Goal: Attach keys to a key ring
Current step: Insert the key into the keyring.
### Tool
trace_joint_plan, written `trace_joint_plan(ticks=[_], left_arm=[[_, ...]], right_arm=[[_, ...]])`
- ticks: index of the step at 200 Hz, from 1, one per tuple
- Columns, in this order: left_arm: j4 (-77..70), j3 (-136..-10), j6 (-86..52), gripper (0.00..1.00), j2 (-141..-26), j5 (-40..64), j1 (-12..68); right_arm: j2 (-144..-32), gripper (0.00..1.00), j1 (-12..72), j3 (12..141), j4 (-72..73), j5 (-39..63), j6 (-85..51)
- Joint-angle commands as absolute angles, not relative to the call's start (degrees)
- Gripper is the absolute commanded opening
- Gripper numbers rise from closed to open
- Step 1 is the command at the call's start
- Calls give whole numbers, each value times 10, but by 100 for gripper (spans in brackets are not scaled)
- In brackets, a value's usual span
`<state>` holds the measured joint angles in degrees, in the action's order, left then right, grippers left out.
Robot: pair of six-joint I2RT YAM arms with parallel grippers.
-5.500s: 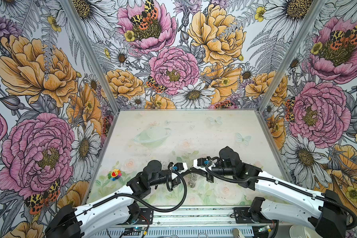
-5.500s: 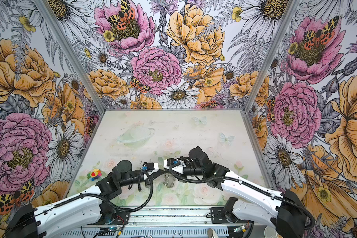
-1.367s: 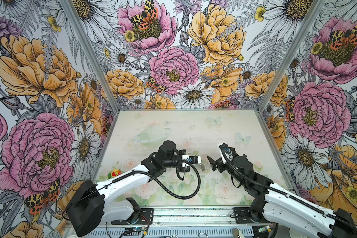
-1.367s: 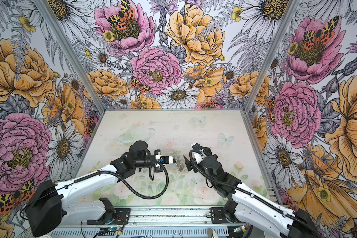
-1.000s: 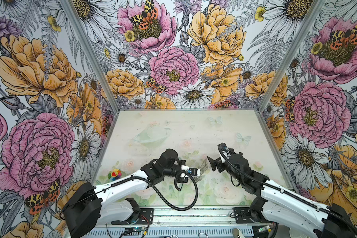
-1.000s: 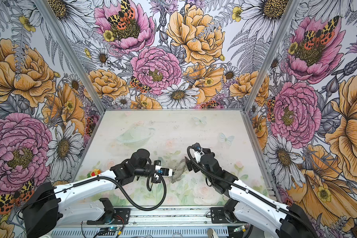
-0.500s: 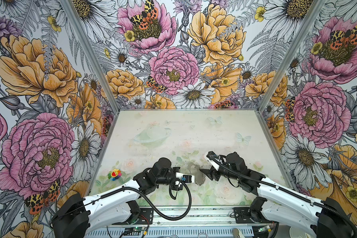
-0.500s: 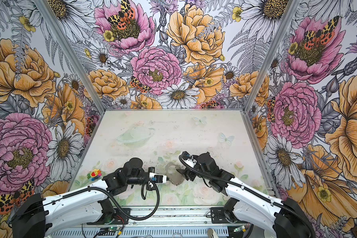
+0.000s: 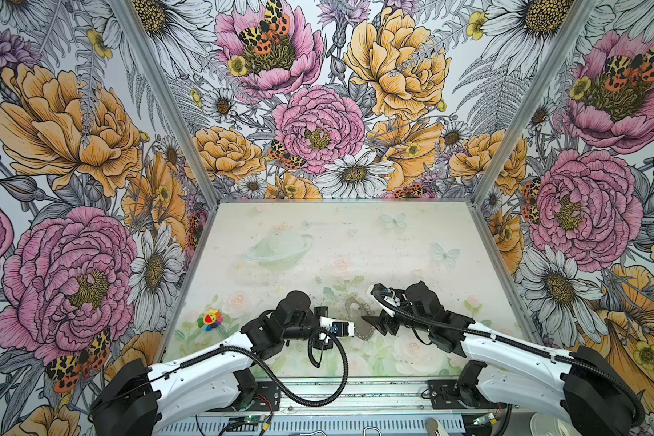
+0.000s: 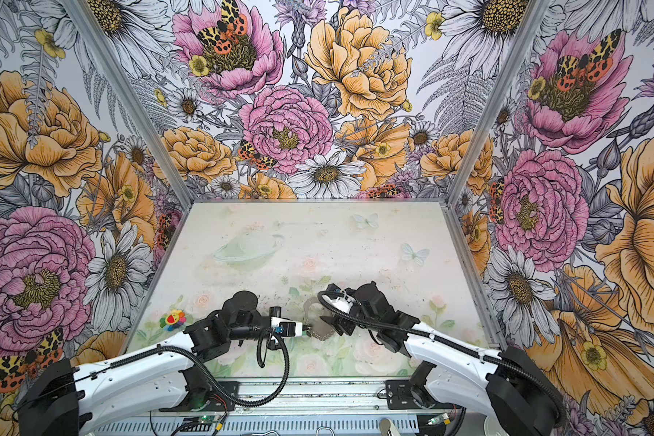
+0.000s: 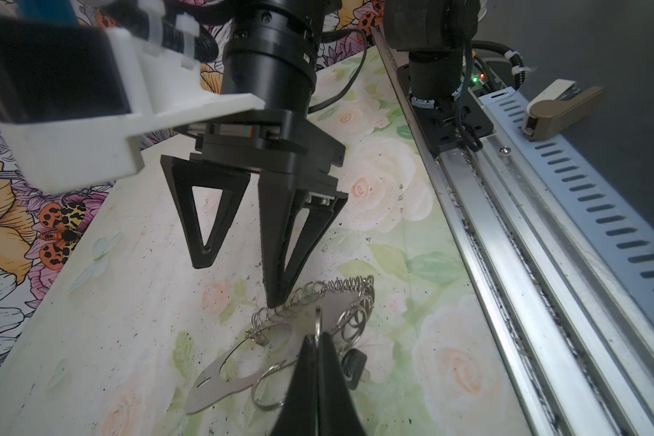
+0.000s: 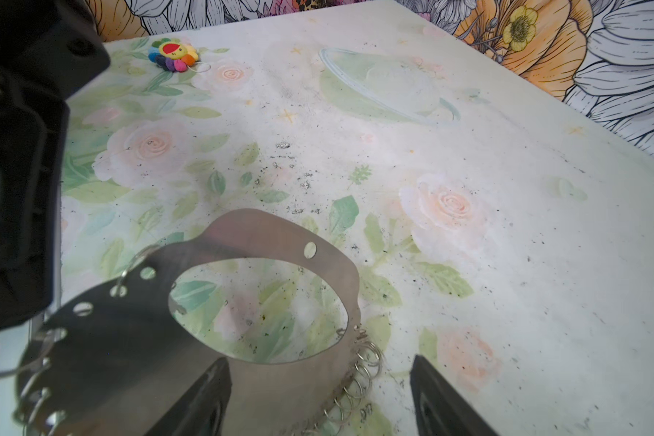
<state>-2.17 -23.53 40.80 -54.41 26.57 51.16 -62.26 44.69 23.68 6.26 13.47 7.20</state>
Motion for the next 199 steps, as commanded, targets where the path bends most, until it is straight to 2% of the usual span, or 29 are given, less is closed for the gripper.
trace_joint_plan(ticks=[1,82,124,161,199], left_arm=[[-55,-225,392,0,-538,278,507],[-77,-210,373,0,-519,299,508],[-83,-207,369,0,-515,315,509],[-83,-205,366,0,-507,319,512],[-93,-200,358,0,-502,297,513]], right_arm=[[-653,77,451,236,130,111,89],[-801,74,469,254,304,138,95],[-855,68,471,258,397,140,87],[-883,67,472,252,472,73,81],[-897,59,470,253,530,-3,77]])
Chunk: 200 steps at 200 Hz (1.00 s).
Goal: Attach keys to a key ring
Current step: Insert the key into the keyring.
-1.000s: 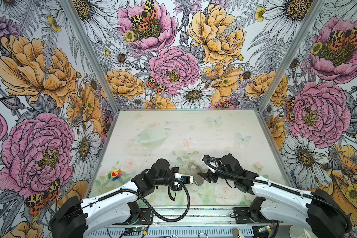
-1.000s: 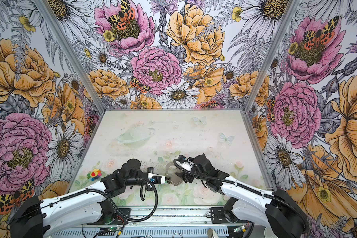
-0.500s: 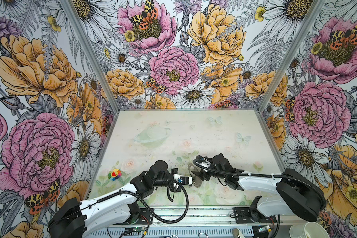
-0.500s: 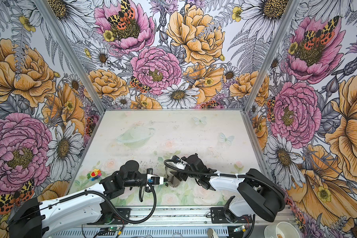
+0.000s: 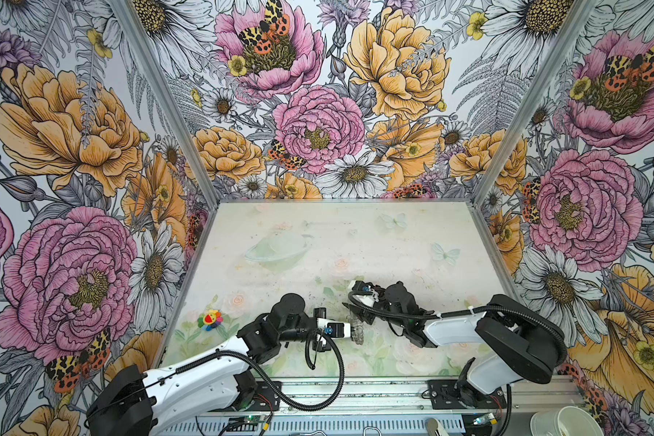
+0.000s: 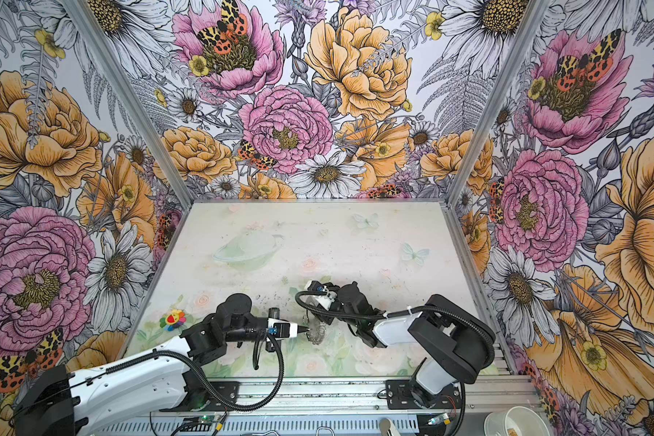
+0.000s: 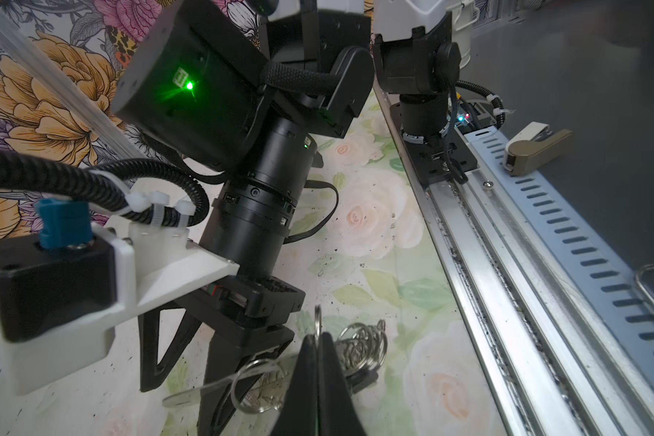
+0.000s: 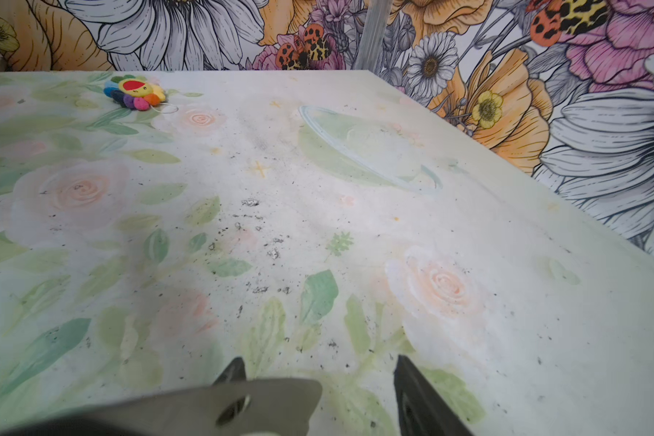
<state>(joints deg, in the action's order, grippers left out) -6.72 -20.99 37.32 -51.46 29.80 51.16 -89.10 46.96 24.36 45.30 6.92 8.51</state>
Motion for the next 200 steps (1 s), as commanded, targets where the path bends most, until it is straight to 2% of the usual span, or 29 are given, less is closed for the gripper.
trace_joint_plan(ticks=[1,18,47,122,200], left_arm=[[-94,-199,357,0,-502,295,513],[-127,-183,339,0,-495,254,512],[-194,-144,285,0,-480,205,494],[-244,-126,239,0,-521,228,487],[-279,-114,193,0,-538,224,488]], right_arm=[[-897,59,470,253,530,-4,77],[-885,54,461,251,524,-32,78],[-859,52,441,240,513,-80,85],[-838,47,431,234,554,-129,74],[-832,33,422,227,545,-129,91]])
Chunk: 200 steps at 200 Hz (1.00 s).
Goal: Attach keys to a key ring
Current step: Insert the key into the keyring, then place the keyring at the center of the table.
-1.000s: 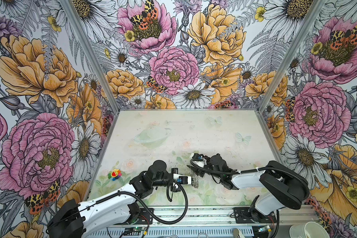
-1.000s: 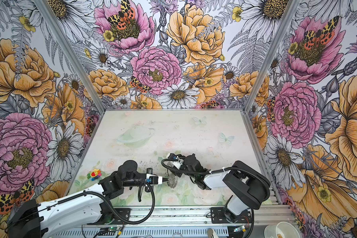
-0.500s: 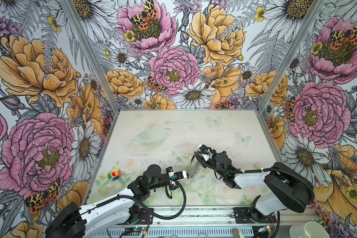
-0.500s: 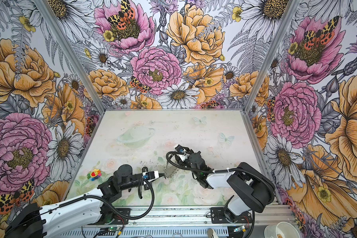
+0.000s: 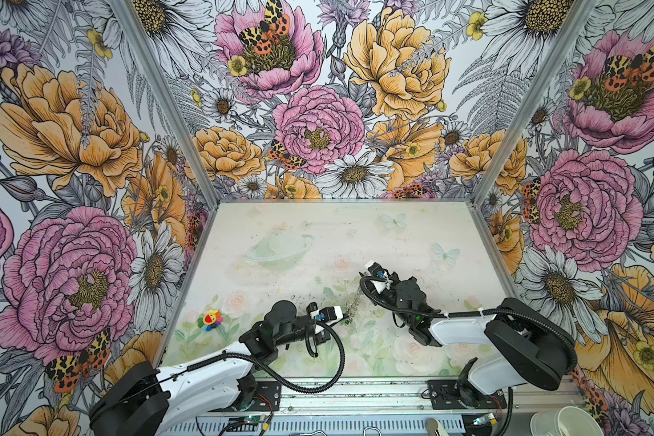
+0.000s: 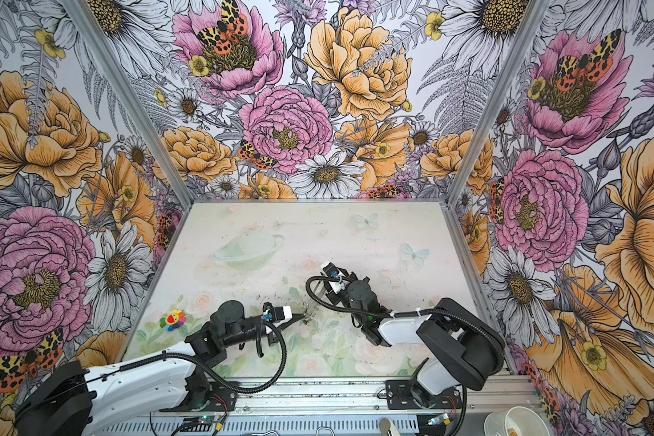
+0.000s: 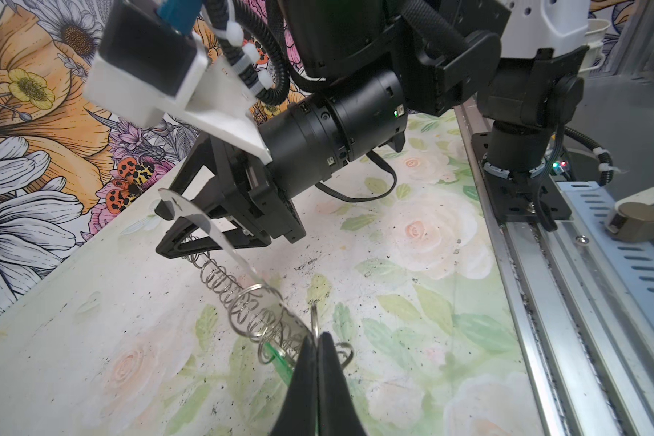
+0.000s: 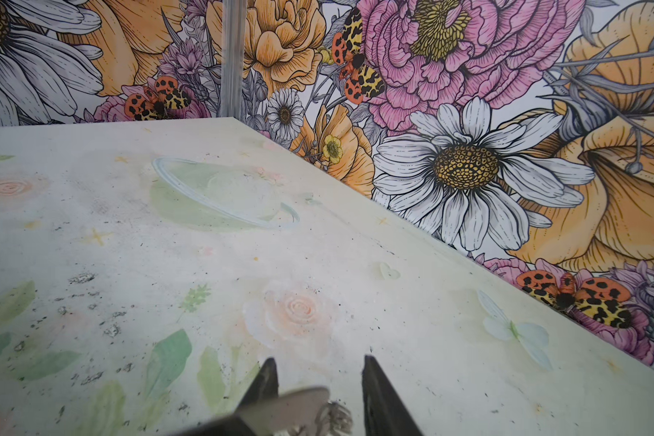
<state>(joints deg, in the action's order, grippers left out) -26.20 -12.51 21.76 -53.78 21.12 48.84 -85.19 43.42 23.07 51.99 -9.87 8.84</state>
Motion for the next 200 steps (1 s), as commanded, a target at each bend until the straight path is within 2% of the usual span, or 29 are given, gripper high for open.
trace_joint_plan(ticks=[1,25,47,67,87,134,179,200], left_arm=[[-279,-113,193,0,-538,225,488],[-281,-114,188,0,-540,219,487],[-280,-115,182,0,-546,211,488],[-278,-116,173,9,-548,193,488],[-261,-121,160,25,-543,170,488],[-224,-125,136,46,-477,68,482],[-201,-111,130,54,-388,-110,466],[-207,-90,112,54,-338,-108,437]], right_arm=[[-832,33,422,227,545,-130,92],[-824,26,423,233,520,-133,103],[-818,25,423,233,503,-139,110],[-805,21,423,246,460,-149,119],[-790,19,423,259,416,-175,135],[-769,16,424,327,249,-252,192],[-824,17,436,425,86,-323,256],[-864,16,440,466,26,-337,271]])
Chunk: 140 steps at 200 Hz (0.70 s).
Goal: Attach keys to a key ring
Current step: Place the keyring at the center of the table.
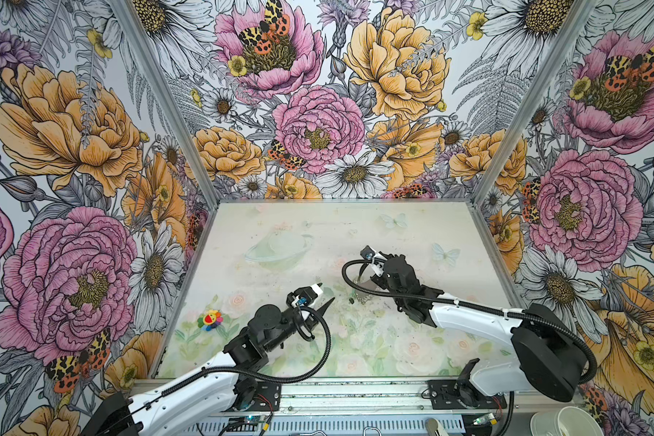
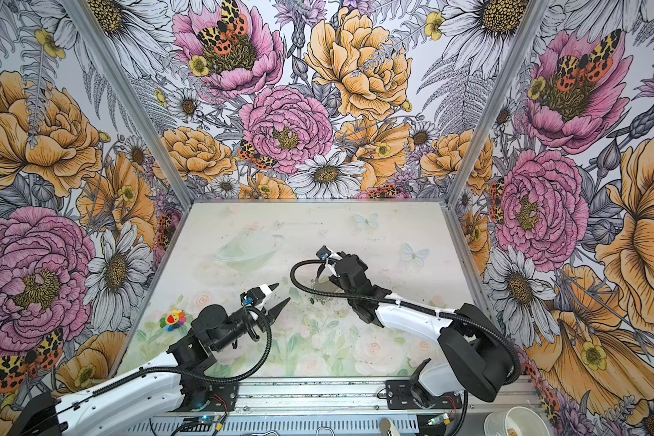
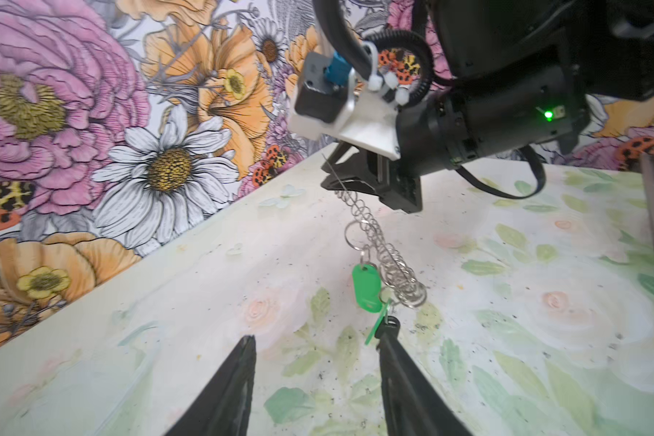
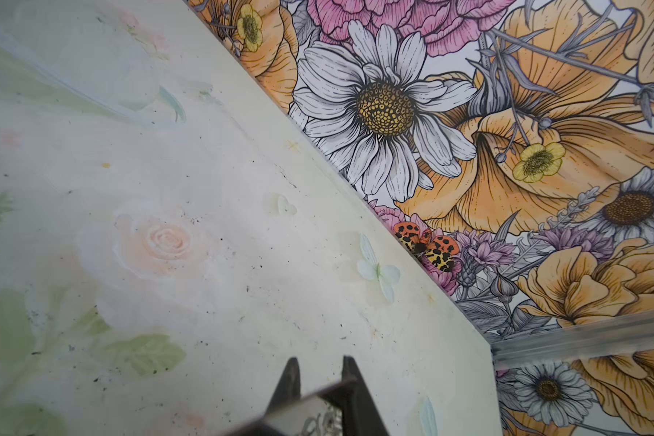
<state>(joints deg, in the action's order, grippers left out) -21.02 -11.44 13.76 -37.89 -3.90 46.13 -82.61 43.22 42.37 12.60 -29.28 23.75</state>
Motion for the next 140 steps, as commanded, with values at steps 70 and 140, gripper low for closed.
trace_joint_plan(ticks=[70,140], left_arm=[[-200,-67,97,56,-274,-115,421],[-200,-66,98,56,-273,-113,421]], right_arm=[[-984,20,435,549,-50,-359,289],[-1083,23,383,600,-59,-371,281]])
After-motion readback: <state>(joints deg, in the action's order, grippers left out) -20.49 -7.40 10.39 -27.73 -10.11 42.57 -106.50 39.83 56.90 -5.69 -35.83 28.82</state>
